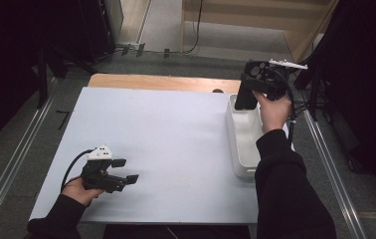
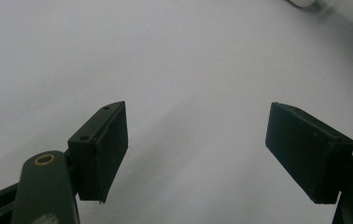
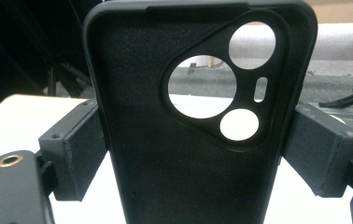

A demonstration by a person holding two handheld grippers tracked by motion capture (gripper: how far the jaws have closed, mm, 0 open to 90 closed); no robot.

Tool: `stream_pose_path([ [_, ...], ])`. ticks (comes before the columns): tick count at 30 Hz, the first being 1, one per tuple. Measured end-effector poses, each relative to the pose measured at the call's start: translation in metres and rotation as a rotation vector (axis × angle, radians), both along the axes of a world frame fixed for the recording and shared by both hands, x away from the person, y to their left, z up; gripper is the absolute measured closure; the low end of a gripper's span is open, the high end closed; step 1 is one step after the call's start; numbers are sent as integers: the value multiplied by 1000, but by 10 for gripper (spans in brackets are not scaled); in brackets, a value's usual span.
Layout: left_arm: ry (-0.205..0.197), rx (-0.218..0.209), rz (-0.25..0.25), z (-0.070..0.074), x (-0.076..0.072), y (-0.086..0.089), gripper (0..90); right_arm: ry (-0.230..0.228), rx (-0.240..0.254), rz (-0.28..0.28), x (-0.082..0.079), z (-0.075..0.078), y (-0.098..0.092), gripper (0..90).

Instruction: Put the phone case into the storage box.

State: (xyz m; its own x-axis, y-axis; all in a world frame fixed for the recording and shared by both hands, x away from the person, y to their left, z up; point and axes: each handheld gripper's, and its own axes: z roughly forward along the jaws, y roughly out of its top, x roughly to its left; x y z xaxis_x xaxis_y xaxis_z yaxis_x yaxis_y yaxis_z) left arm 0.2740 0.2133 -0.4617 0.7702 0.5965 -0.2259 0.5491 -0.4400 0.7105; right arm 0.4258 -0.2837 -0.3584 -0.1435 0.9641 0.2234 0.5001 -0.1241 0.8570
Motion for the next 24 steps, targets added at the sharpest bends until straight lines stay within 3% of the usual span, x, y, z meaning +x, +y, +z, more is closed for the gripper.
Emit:
stream_pose_path([
  [10,1,-11,11,1,-1,5,210,4,-42,-28,16,-4,1,121],
  [15,3,-5,8,0,-1,5,210,0,-23,-29,21,-6,5,121],
  [19,5,-12,13,0,-1,6,210,-6,-73,-40,26,-8,11,121],
  [22,6,-7,10,0,-1,6,210,6,-33,-38,30,-12,9,120],
  [24,2,-6,8,0,-2,5,210,4,-34,-33,31,-14,8,120],
])
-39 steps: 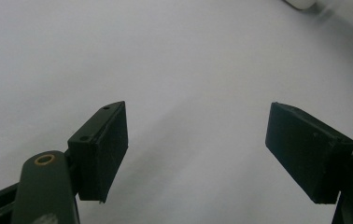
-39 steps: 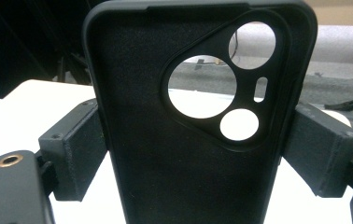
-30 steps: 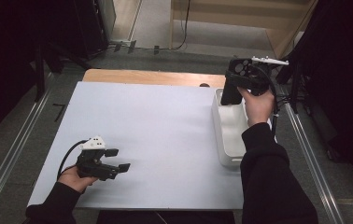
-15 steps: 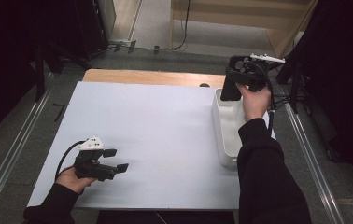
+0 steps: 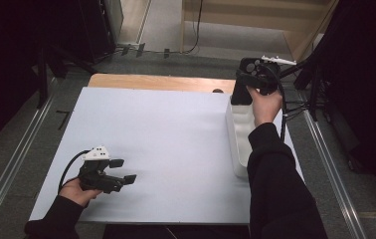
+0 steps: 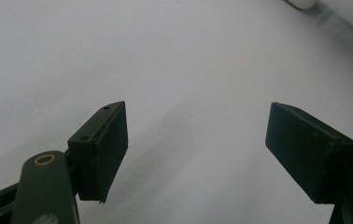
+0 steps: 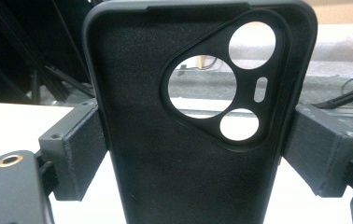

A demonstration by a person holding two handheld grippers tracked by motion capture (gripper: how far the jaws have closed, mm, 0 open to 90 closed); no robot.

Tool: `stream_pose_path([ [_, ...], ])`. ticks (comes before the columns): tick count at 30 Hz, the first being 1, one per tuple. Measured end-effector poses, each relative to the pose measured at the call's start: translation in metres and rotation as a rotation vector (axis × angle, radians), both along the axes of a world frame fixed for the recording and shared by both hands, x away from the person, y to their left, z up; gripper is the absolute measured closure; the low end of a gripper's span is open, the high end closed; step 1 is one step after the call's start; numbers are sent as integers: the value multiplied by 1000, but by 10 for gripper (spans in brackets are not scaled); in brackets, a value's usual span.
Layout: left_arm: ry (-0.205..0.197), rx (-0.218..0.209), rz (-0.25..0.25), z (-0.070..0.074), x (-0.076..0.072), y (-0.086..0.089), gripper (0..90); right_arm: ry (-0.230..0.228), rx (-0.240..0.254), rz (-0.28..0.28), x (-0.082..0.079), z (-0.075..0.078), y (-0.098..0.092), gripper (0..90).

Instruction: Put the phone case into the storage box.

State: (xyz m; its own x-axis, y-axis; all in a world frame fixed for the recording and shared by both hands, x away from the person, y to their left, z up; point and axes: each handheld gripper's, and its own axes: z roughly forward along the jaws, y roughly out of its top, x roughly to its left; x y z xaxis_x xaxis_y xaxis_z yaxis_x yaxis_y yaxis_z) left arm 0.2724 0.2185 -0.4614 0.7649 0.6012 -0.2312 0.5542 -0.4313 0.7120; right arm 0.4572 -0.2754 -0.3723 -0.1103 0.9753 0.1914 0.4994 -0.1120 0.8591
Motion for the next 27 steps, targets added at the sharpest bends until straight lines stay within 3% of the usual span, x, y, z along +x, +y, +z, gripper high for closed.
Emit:
stream_pose_path([
  [3,1,0,0,0,0,0,210,7,-19,-11,3,-3,1,120],
  [10,2,-1,2,0,1,0,210,22,-9,-18,7,-10,1,120],
  [19,-1,-1,-1,0,0,-1,210,12,-43,-24,11,-16,5,120],
  [27,-6,4,-6,1,0,-1,210,9,-21,-60,10,-29,1,118],
])
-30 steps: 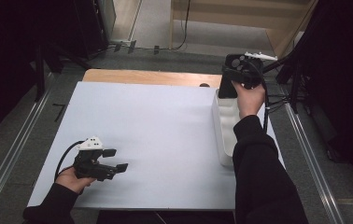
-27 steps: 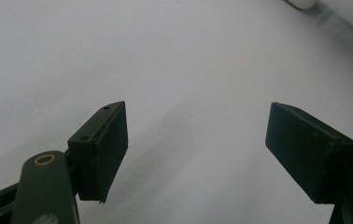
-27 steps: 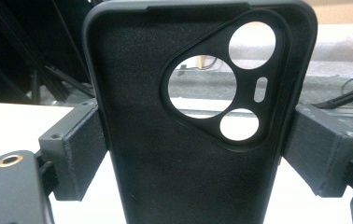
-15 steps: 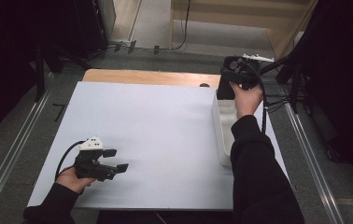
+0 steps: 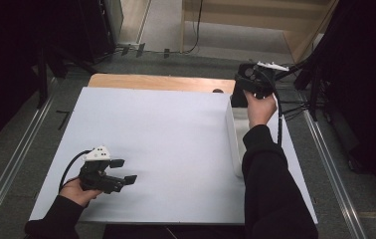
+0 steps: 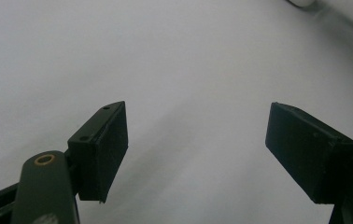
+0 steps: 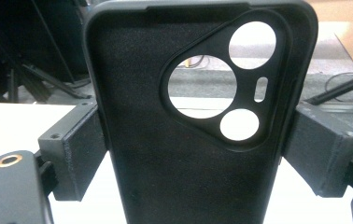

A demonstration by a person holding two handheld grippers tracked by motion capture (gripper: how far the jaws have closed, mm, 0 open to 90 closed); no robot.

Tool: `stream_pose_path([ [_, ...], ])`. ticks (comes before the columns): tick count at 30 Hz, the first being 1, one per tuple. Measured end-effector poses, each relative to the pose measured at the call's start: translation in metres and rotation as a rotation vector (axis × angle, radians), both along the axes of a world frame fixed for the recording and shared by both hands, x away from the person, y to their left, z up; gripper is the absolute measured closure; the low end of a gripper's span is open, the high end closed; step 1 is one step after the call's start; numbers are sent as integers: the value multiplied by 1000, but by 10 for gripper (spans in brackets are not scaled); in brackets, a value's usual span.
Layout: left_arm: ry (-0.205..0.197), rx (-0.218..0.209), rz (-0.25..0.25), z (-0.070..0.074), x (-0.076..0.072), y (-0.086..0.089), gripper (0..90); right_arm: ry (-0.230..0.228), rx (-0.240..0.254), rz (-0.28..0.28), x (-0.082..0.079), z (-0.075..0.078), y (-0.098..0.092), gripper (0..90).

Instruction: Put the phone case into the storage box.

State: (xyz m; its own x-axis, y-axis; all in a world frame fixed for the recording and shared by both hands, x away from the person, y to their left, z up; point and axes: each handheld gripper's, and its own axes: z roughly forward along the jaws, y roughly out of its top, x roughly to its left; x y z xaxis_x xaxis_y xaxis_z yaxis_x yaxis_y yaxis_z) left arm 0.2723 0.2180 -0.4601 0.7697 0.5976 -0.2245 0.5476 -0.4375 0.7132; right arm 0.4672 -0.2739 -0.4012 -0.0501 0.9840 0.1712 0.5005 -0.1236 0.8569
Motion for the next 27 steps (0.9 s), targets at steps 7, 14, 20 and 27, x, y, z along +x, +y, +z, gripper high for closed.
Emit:
stream_pose_path([
  [7,1,-3,4,0,1,0,210,-1,-32,-9,-4,-11,0,118],
  [14,-1,4,-4,0,0,-1,210,18,1,4,-4,-24,0,116],
  [20,-2,1,-2,0,0,0,210,14,4,4,-4,-28,-2,116],
  [27,-2,0,-5,0,0,0,210,22,-5,16,-4,-37,4,113],
])
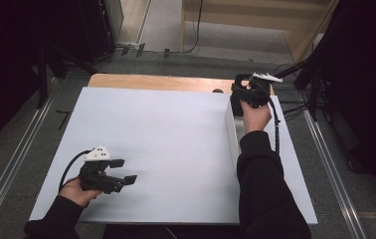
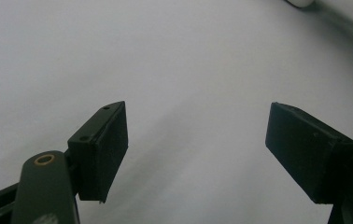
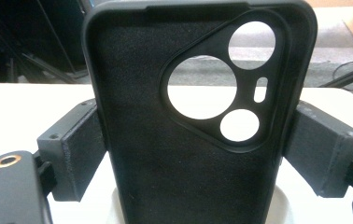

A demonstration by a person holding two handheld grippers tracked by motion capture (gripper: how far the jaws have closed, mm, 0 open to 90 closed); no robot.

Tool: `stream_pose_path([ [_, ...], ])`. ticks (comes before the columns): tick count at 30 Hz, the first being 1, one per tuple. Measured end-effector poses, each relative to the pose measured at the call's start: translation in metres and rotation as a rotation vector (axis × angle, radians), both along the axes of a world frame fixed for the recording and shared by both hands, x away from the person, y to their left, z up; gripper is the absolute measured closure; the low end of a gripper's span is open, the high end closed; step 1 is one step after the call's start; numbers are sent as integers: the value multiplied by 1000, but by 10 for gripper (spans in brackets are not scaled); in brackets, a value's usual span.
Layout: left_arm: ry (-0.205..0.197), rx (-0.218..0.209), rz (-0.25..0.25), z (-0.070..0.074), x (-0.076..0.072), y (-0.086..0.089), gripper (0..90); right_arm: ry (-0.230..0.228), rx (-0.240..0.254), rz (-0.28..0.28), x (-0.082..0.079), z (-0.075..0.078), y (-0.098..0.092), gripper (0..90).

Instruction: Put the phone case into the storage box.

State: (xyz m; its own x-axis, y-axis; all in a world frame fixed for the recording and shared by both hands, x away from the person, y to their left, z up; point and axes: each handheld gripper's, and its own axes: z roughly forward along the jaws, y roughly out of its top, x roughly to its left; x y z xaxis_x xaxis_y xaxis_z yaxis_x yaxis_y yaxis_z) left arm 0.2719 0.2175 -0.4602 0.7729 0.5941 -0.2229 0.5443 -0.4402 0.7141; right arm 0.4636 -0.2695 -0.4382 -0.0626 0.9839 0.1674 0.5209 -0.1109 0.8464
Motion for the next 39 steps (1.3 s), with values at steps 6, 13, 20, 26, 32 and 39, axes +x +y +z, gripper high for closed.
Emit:
stream_pose_path([
  [6,-2,2,-2,0,0,0,210,18,-17,-2,1,-4,3,111],
  [13,2,0,0,0,-1,-1,210,42,-37,-3,0,-7,6,110],
  [20,1,-2,0,0,-1,-1,210,30,-16,-10,-2,-9,5,101],
  [26,2,-2,1,0,-1,-1,210,32,-23,-9,-1,-9,6,94],
  [32,2,-1,1,0,-1,-1,210,20,-20,-15,-1,-9,4,30],
  [39,1,0,0,0,-1,-1,210,21,-6,-11,0,-8,2,20],
])
